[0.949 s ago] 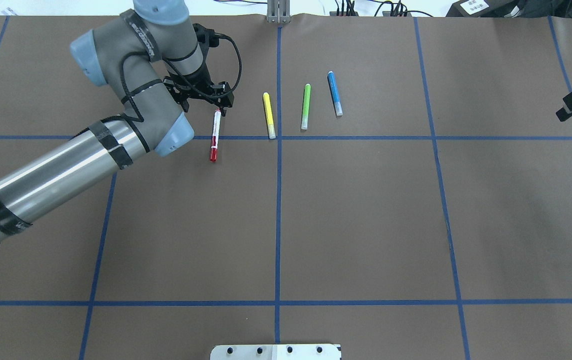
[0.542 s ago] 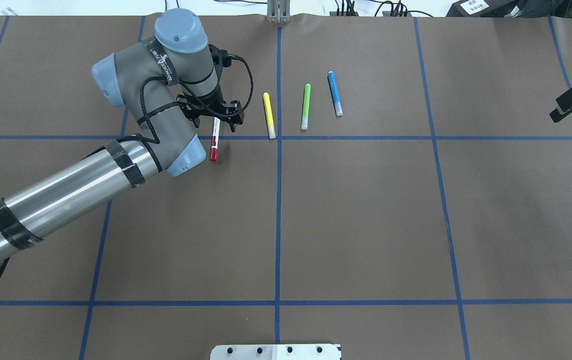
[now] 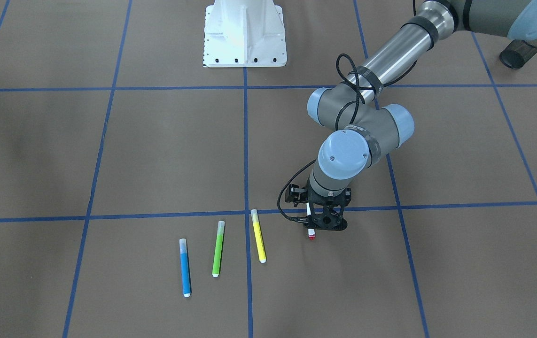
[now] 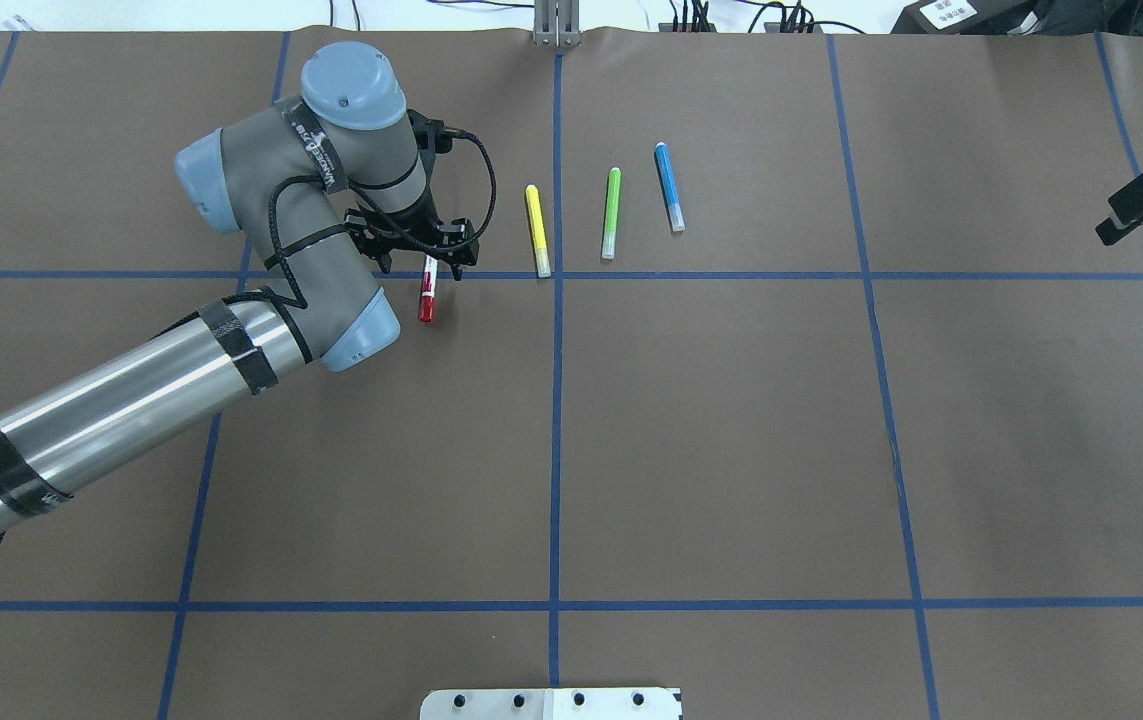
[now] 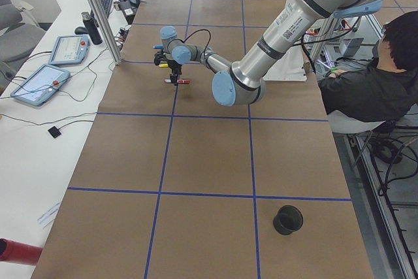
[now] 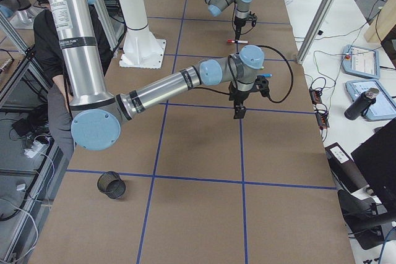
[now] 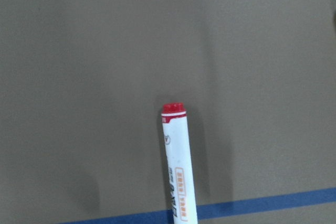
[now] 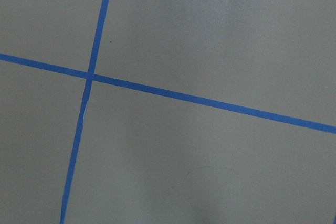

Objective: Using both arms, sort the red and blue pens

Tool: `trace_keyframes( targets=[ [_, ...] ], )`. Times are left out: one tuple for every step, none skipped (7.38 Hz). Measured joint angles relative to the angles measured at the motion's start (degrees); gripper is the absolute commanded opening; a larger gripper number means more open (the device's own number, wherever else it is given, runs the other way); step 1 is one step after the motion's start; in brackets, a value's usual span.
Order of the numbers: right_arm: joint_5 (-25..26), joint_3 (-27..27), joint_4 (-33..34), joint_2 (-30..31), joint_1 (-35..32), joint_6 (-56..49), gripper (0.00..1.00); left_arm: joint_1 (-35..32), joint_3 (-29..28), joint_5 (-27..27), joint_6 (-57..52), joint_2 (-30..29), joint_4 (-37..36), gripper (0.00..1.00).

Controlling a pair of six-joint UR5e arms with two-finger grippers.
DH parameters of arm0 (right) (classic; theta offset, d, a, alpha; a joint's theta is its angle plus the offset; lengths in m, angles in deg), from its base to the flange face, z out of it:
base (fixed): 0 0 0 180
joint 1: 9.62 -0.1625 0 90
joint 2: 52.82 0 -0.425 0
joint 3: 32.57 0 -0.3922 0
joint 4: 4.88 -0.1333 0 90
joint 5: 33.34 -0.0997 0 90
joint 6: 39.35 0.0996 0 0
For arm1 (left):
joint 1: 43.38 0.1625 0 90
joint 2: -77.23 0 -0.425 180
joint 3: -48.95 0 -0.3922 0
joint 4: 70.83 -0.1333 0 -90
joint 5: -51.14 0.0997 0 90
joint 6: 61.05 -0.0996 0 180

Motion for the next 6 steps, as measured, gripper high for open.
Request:
trace_keyframes(
  targets=[
    [0.0, 0.0, 0.0, 0.0, 0.0, 0.0, 1.0, 0.3, 0.7, 0.0, 1.1, 0.2, -0.1, 0.94],
    [0.1, 0.2, 0.0, 0.0, 0.0, -0.1, 1.0, 0.9, 1.1, -0.1, 1.8, 0.4, -0.2, 0.86],
    [0.1, 0.4, -0.1, 0.1, 0.0, -0.1, 1.0, 1.2, 1.2, -0.1, 2.4, 0.6, -0.2, 0.79],
    [0.1, 0.6, -0.1, 0.1, 0.0, -0.1, 1.0, 1.3, 1.3, -0.1, 2.8, 0.8, -0.3, 0.73],
    [0.1, 0.6, 0.0, 0.1, 0.0, -0.1, 1.0, 1.4, 1.3, -0.1, 3.0, 0.8, -0.3, 0.66],
    [0.1, 0.6, 0.0, 0.1, 0.0, -0.1, 1.0, 1.4, 1.3, -0.1, 3.1, 0.9, -0.3, 0.64]
  ],
)
